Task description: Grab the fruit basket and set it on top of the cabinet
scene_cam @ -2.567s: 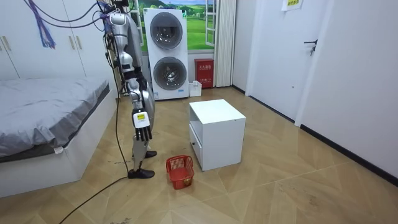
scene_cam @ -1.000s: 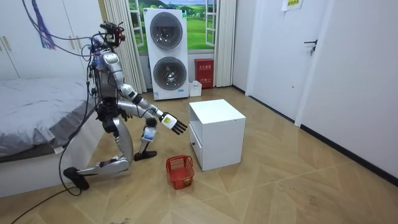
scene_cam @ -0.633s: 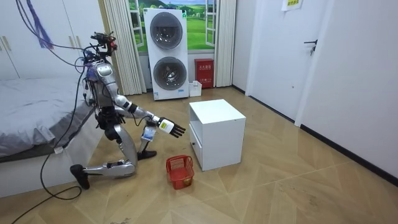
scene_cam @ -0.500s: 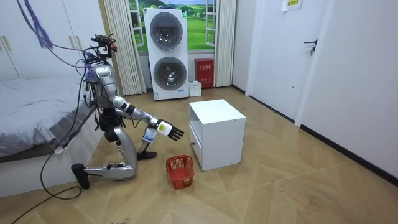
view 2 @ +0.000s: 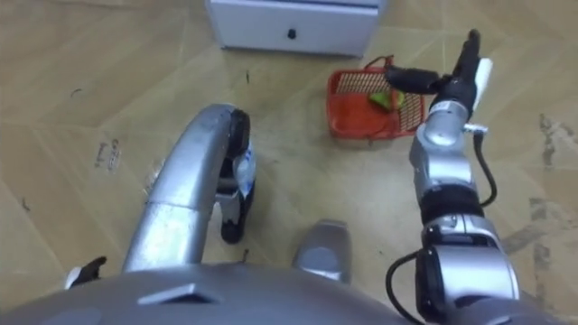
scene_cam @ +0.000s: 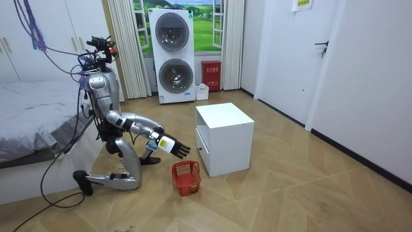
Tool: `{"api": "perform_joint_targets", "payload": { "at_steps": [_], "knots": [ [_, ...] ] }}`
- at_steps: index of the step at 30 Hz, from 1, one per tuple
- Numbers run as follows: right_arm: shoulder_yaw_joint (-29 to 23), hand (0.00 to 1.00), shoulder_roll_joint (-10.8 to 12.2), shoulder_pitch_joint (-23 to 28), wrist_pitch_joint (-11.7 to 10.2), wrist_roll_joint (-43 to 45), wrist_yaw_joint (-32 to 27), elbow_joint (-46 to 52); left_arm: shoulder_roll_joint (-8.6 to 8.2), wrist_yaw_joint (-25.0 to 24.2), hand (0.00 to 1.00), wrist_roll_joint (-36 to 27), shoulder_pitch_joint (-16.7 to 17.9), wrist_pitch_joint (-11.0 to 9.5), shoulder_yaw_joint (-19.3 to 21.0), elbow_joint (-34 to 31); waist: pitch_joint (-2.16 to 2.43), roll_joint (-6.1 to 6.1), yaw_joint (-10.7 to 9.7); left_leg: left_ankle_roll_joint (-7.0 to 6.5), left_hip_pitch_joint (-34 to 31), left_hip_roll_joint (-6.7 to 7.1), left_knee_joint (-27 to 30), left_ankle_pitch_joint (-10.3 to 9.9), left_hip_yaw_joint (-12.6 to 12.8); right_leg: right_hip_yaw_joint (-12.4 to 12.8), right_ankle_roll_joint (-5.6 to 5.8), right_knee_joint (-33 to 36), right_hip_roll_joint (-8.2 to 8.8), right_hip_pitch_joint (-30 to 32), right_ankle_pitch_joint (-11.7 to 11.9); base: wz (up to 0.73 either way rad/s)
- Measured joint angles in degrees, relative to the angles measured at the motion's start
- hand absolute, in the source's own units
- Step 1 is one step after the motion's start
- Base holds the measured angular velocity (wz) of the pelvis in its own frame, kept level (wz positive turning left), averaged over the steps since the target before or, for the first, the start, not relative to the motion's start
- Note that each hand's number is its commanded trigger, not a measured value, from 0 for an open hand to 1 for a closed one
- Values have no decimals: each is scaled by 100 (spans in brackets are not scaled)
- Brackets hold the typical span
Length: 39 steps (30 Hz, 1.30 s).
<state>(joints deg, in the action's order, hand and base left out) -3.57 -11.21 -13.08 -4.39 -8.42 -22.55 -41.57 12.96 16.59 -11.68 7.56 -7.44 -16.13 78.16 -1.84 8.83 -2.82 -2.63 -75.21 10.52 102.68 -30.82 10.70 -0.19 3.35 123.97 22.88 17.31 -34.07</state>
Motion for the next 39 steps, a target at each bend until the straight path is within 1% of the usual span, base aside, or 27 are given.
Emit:
{"api": "perform_joint_targets", "payload": {
  "at_steps": [1,2,3,6,7,9,12,14,15,16,19,22,24,28,29,30,32,34,36,39],
  "knots": [
    [24,0,-4,37,0,2,-41,-1,2,-32,0,1,-7,14,2,-6,6,-12,-10,54,8,-14,-62,32,10,-3,2,-2,-6,35,-2,3],
    [34,0,-4,60,0,3,-62,-1,5,-60,0,2,-20,38,18,-5,13,-24,-2,76,12,-31,-85,43,10,2,2,-2,-14,58,-2,0],
    [71,0,-7,84,0,4,-69,-7,10,-100,0,1,-35,85,24,-4,21,-47,7,89,51,-95,-127,49,32,12,3,-2,-26,80,-4,0],
    [163,0,-30,101,0,5,-44,-19,7,-224,0,4,-44,108,19,-5,19,-54,-5,165,97,-100,-209,89,8,0,3,-12,-54,86,-4,0],
    [190,0,-43,102,0,5,-28,-19,7,-241,0,4,-44,110,16,-5,18,-54,-6,174,95,-108,-213,94,-3,-4,3,-12,-80,93,-4,0],
    [235,0,-93,102,0,6,99,-19,7,-352,0,5,-66,141,17,-4,21,-59,-10,186,94,-181,-249,100,20,-31,7,-9,-106,130,-7,6],
    [233,0,-114,99,0,8,256,-35,5,-497,0,16,-94,220,18,-2,-1,-19,-8,207,85,-194,-283,111,28,-40,22,-5,-108,165,-14,4],
    [230,0,-118,85,0,10,313,-77,0,-583,0,17,-93,249,24,-1,1,-25,3,208,86,-199,-288,112,32,-50,24,-5,-110,165,-15,2],
    [231,0,-136,83,0,10,384,-117,1,-611,0,14,-94,248,25,-2,-4,-47,9,208,86,-206,-288,112,37,-79,24,-6,-110,176,-15,8],
    [233,0,-150,83,0,10,458,-138,2,-621,0,14,-101,248,25,-4,-14,-64,16,208,86,-241,-293,112,60,-99,23,-3,-109,183,-14,7],
    [239,0,-154,78,1,-8,530,-159,10,-673,0,5,-108,246,20,-1,-22,-70,65,175,83,-351,-307,112,176,-79,23,16,-85,231,-15,2],
    [243,0,-176,-27,2,-13,527,-336,28,-719,0,2,-144,247,18,-3,-25,-66,136,162,57,-379,-309,112,213,-31,23,33,-89,260,-16,-2],
    [244,0,-235,-187,2,-49,527,-549,47,-735,0,-5,-166,237,16,-7,-35,-84,155,152,29,-378,-307,114,228,-27,25,38,-85,286,-17,0],
    [242,0,-387,-333,-1,-247,529,-758,153,-819,0,2,-175,245,17,-8,-40,-99,196,134,-45,-395,-299,122,240,-23,25,60,-88,360,-17,0],
    [242,0,-446,-409,-1,-256,529,-886,164,-833,0,2,-175,247,17,-8,-54,-121,212,119,-63,-399,-296,129,247,-20,30,70,-85,378,-20,0],
    [242,0,-519,-458,0,-256,537,-1031,164,-845,0,2,-184,247,13,-12,-68,-145,257,107,-75,-400,-296,136,258,-45,38,74,-79,389,-23,3],
    [259,0,-628,-501,4,-253,620,-1282,165,-855,0,3,-217,254,-43,-13,-63,-160,351,97,-111,-400,-296,144,257,-57,51,84,-79,453,-30,4],
    [389,0,-747,-525,9,-253,715,-1485,165,-907,0,4,-281,298,-156,-9,-79,-180,476,94,-145,-399,-298,158,255,-53,52,93,-82,479,-32,4],
    [492,0,-757,-623,13,-252,758,-1658,168,-964,0,3,-307,339,-210,-12,-83,-184,490,97,-160,-399,-298,160,255,-50,52,94,-82,478,-32,0],
    [630,0,-802,-794,15,-278,881,-1902,174,-1082,0,-1,-366,346,-219,-34,-82,-190,502,83,-225,-413,-291,171,258,-33,57,112,-82,548,-35,0]
  ]
}}
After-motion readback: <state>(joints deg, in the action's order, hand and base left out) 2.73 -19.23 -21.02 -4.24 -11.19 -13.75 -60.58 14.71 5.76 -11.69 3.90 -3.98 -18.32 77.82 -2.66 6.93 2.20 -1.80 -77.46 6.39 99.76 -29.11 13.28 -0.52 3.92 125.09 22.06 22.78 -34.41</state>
